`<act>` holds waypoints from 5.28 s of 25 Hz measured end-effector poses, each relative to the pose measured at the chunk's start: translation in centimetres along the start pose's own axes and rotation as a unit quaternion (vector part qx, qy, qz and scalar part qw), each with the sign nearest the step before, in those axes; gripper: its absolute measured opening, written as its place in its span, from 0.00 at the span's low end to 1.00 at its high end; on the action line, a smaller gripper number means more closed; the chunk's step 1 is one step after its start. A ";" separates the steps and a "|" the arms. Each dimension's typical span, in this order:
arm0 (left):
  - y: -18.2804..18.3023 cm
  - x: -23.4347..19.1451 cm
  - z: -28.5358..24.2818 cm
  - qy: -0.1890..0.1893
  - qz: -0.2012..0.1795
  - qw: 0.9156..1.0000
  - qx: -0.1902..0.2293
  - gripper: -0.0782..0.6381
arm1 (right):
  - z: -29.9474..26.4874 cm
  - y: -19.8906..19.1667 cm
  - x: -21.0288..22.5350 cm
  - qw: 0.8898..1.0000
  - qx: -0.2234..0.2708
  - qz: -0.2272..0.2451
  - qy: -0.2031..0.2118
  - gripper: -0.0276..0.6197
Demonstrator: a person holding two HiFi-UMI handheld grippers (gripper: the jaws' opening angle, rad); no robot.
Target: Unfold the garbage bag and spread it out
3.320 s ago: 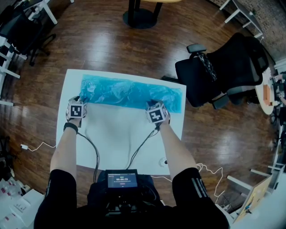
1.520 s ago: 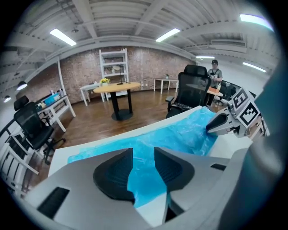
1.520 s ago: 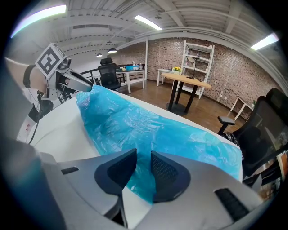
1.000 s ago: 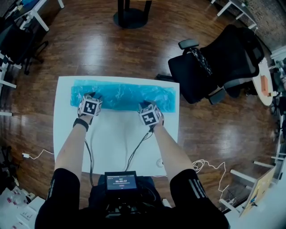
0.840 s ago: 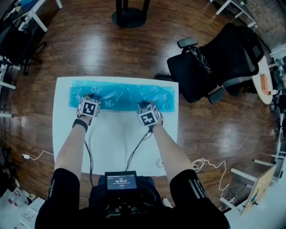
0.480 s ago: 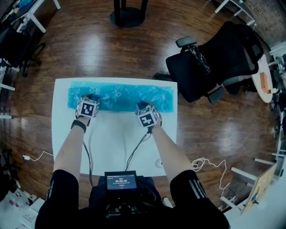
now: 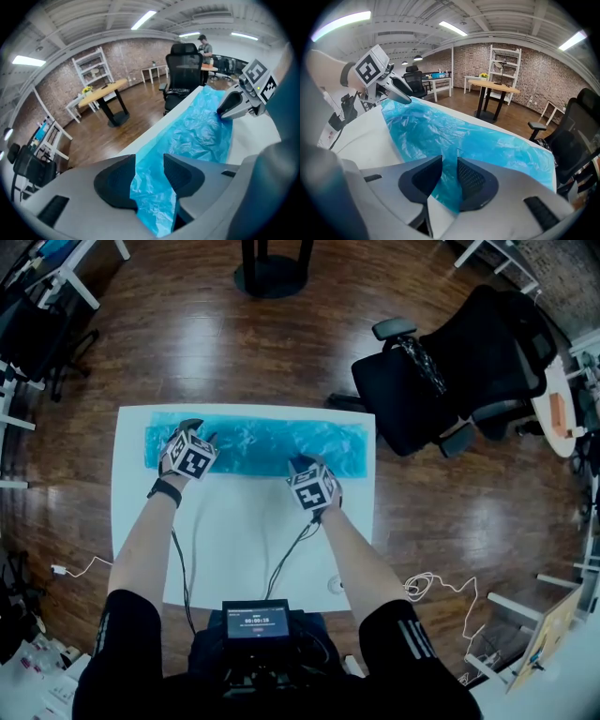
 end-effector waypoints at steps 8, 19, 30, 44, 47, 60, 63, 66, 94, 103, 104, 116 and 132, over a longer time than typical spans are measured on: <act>1.2 0.2 -3.6 -0.069 -0.082 0.993 -0.052 0.38 | -0.1 0.0 0.0 1.000 0.008 -0.002 0.004 0.25; 1.0 0.6 -4.9 -0.103 -0.100 0.986 -0.081 0.30 | 0.1 -0.2 0.0 1.000 0.013 -0.005 0.008 0.25; 1.3 1.1 -4.8 -0.099 -0.118 0.985 -0.081 0.20 | 0.2 -0.3 0.1 1.000 0.015 -0.004 0.007 0.25; 2.8 -1.4 -4.6 -0.152 -0.115 0.972 -0.140 0.35 | 0.2 -0.3 0.0 1.000 0.021 -0.001 0.009 0.25; 2.8 -1.2 -4.8 -0.159 -0.121 0.970 -0.137 0.30 | 0.2 -0.5 -0.1 1.000 0.022 -0.001 0.011 0.25; 1.7 0.7 -4.3 -0.165 -0.157 0.968 -0.108 0.16 | 0.1 -0.4 0.0 1.000 0.019 0.002 0.009 0.25; 1.6 0.8 -4.1 -0.162 -0.161 0.969 -0.095 0.14 | 0.1 -0.3 0.0 1.000 0.018 -0.002 0.009 0.25; 1.3 1.1 -4.0 -0.168 -0.162 0.969 -0.083 0.13 | 0.0 -0.2 0.2 1.000 0.012 0.000 0.015 0.25; 1.2 4.3 3.5 -0.126 -0.257 0.958 0.017 0.12 | 3.0 6.9 1.0 0.962 0.045 0.270 0.021 0.27; 0.5 4.8 4.6 -0.127 -0.267 0.955 0.026 0.12 | 1.9 9.5 0.4 0.912 -0.016 0.405 0.071 0.31; 0.4 4.9 4.6 -0.126 -0.269 0.955 0.026 0.12 | 1.6 9.7 0.5 0.909 -0.025 0.410 0.073 0.31; 0.0 5.1 4.9 -0.127 -0.257 0.958 0.030 0.12 | 0.3 8.5 0.7 0.914 -0.073 0.391 0.084 0.18; -0.4 5.2 7.0 -0.103 -0.241 0.963 0.056 0.12 | 4.5 8.9 -1.3 0.925 -0.014 0.379 0.017 0.09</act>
Point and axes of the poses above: the fingertips, and each gripper's own axes: z backward along the fingers, x to its right, y out of its top, the point moved 10 cm from there along z, backward along the fingers, and after that the axes turned 3 degrees about x, right-handed, at the moved point
